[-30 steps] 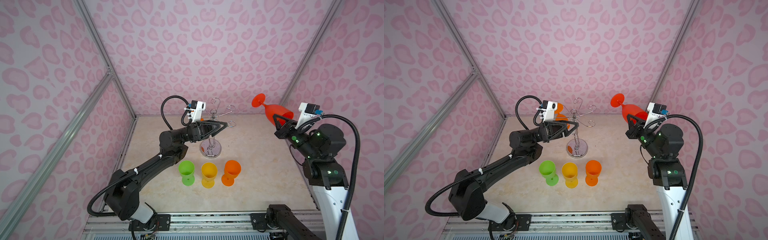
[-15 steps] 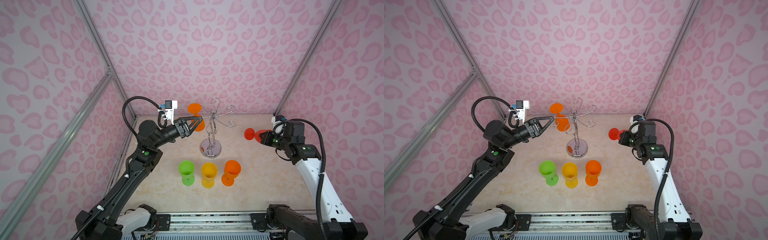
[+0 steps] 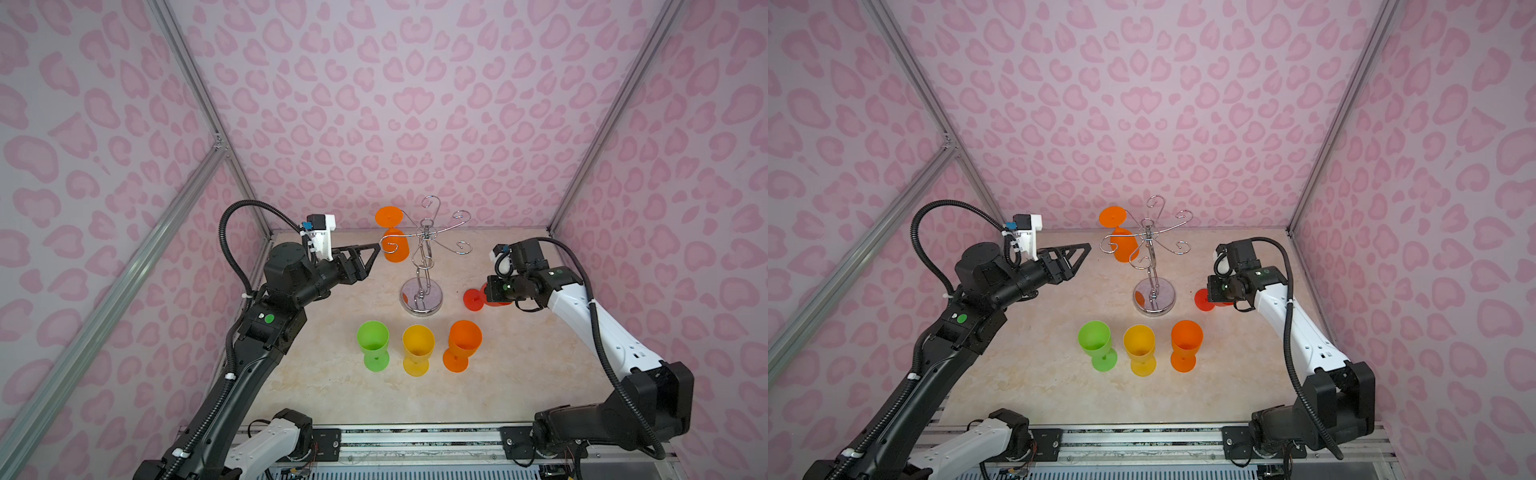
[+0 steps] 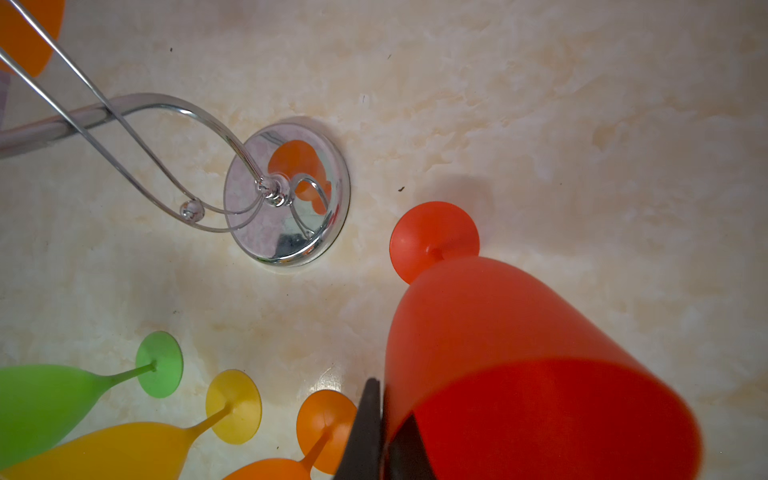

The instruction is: Take the wine glass off the wine glass rack

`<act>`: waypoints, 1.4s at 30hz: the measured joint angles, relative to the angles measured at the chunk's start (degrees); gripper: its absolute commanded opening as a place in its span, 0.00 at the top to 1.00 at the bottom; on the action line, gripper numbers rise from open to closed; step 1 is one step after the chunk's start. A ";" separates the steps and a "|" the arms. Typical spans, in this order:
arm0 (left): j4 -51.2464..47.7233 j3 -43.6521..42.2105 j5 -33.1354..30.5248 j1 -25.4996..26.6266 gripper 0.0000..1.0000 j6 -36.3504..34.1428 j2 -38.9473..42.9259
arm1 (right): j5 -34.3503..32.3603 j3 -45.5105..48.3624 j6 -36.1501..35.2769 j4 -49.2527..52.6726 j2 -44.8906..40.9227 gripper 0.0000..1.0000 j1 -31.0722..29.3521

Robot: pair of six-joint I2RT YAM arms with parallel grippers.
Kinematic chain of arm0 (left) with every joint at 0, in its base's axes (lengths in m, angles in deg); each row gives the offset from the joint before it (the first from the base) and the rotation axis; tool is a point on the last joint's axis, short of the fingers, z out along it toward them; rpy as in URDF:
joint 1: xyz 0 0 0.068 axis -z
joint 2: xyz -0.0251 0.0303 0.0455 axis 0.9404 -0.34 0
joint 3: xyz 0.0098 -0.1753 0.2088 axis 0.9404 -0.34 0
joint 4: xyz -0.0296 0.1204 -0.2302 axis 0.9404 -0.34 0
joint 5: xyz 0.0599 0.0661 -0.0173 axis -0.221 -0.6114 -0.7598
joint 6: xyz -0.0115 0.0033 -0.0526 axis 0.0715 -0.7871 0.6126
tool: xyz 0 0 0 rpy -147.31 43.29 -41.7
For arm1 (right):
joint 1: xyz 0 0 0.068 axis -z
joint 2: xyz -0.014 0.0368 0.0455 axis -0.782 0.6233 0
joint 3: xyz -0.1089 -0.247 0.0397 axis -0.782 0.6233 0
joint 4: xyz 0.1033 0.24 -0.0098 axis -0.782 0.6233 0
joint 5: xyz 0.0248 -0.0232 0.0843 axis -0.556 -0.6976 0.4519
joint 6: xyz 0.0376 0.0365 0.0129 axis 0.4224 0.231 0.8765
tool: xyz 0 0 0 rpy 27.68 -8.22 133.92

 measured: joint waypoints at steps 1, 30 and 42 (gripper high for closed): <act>-0.48 0.02 -0.20 -0.04 0.21 -0.20 0.15 | -0.59 -0.07 -0.37 0.46 0.37 1.00 -0.55; -3.48 0.20 -1.29 -0.66 0.22 -3.10 1.53 | -6.58 -8.79 -2.54 7.45 8.22 0.80 -7.61; -3.63 -1.49 -1.27 -0.74 0.22 -3.08 1.99 | -7.34 -12.74 -2.54 8.74 7.02 0.66 -8.83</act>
